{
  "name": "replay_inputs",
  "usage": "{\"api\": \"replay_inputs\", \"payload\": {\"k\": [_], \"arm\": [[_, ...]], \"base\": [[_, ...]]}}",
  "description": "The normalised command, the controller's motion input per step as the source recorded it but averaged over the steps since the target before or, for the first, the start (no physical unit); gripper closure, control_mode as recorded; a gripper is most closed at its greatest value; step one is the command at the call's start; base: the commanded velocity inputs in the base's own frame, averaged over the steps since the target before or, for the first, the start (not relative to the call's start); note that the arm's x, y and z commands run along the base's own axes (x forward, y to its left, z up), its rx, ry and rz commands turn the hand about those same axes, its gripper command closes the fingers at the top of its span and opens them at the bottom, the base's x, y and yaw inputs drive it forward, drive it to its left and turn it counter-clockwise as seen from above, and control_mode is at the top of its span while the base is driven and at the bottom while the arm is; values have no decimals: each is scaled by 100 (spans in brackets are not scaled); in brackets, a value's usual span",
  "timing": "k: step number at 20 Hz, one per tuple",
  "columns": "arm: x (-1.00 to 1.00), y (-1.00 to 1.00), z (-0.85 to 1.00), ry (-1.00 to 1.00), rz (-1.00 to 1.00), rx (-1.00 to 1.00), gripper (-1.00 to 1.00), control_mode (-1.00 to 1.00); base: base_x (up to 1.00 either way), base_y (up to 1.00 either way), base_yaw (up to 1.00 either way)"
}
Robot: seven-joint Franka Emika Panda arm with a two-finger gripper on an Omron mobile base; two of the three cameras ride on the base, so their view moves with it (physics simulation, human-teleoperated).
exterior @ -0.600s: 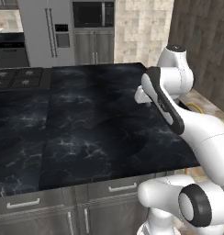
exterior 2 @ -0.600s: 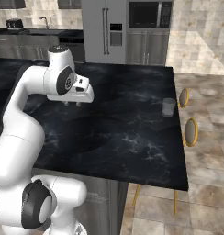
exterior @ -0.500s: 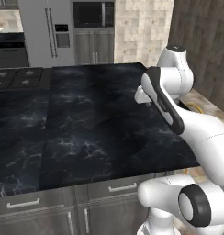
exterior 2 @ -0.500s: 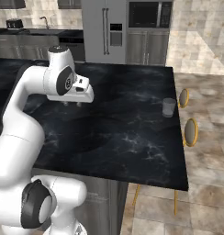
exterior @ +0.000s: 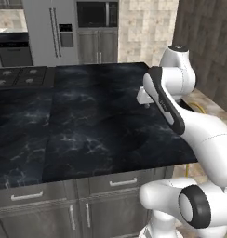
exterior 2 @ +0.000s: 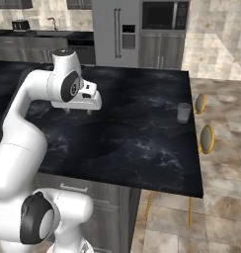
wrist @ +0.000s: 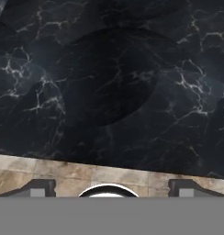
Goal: Take a straw from the drawer in front and place it inside the glass cup on the dining counter.
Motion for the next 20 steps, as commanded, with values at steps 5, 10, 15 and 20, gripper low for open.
{"api": "replay_inputs", "payload": {"k": [5, 10, 15, 20], "arm": [[0, 0, 0, 0, 0, 0, -100, 100], [0, 0, 0, 0, 0, 0, -100, 100], [0, 0, 0, 0, 0, 0, -100, 100], [0, 0, 0, 0, 0, 0, -100, 100]], "base": [[-58, 2, 4], [-71, 46, -26], [-73, 81, -44], [-50, 98, -46]]}}
